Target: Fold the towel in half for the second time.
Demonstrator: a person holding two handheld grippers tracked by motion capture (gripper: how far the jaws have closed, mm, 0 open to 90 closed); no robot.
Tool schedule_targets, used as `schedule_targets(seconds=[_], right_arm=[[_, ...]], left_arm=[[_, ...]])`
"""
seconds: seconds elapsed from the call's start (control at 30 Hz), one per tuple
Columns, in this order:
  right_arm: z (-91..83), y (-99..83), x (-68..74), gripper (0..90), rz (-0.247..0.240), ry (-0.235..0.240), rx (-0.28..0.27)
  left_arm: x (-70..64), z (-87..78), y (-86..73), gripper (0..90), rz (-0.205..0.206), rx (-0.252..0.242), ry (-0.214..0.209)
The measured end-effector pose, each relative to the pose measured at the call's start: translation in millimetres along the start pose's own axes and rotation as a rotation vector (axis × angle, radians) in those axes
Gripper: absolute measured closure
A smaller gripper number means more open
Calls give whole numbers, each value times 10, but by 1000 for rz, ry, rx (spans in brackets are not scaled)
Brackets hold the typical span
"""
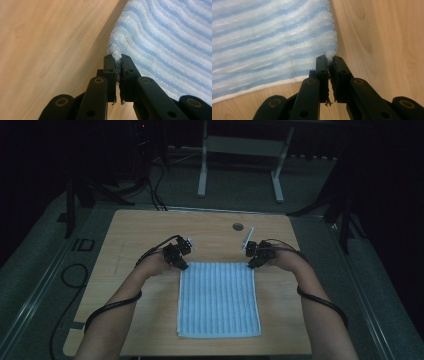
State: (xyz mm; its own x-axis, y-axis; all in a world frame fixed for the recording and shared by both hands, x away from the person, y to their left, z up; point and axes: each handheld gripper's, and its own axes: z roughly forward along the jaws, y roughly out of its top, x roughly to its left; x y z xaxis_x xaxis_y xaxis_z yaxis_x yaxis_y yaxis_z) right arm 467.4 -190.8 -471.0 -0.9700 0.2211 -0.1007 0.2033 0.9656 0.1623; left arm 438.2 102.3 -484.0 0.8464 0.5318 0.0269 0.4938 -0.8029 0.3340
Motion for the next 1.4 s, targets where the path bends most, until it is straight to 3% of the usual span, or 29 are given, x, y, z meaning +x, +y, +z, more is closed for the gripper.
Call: schedule_targets(seconds=[0.2, 0.27, 0.5, 0.6, 0.63, 0.7, 0.87, 0.93, 1.0, 1.07, 1.1, 1.3, 1.4], right_arm=[[-240, -99, 243, 844, -47, -48, -57], [-311, -144, 363, 844, -70, -71, -58], [-544, -273, 758, 844, -113, -141, -68], [-610, -302, 868, 843, -132, -163, -72], [-700, -346, 995, 843, -134, -175, -94], [-770, -394, 1106, 843, -139, -190, -122], [-872, -533, 1452, 842, -120, -168, -205], [-834, -566, 1587, 840, -139, -161, -190], [-783, -600, 1708, 840, -151, -154, -174], [-724, -643, 1804, 839, -152, -131, -170], [-691, -667, 1847, 839, -148, -118, -166], [-488, -771, 2060, 837, -124, -43, -172], [-386, -778, 2150, 821, -135, -7, -161]], left_arm=[[-116, -235, -61, 848, 33, -49, 27], [-239, -363, -101, 848, 55, -70, 36], [-602, -545, -218, 848, 143, -91, 45], [-688, -599, -270, 847, 147, -114, 47], [-772, -662, -342, 847, 172, -133, 49], [-830, -718, -420, 846, 177, -146, 32], [-1001, -762, -594, 844, 193, -158, 7], [-1100, -760, -642, 843, 225, -149, -1], [-1154, -754, -666, 841, 230, -149, -5], [-1301, -725, -752, 841, 234, -155, -34], [-1355, -709, -786, 841, 254, -147, -28], [-1520, -585, -968, 835, 239, -108, -64], [-1549, -482, -1036, 782, 230, -60, -111]])
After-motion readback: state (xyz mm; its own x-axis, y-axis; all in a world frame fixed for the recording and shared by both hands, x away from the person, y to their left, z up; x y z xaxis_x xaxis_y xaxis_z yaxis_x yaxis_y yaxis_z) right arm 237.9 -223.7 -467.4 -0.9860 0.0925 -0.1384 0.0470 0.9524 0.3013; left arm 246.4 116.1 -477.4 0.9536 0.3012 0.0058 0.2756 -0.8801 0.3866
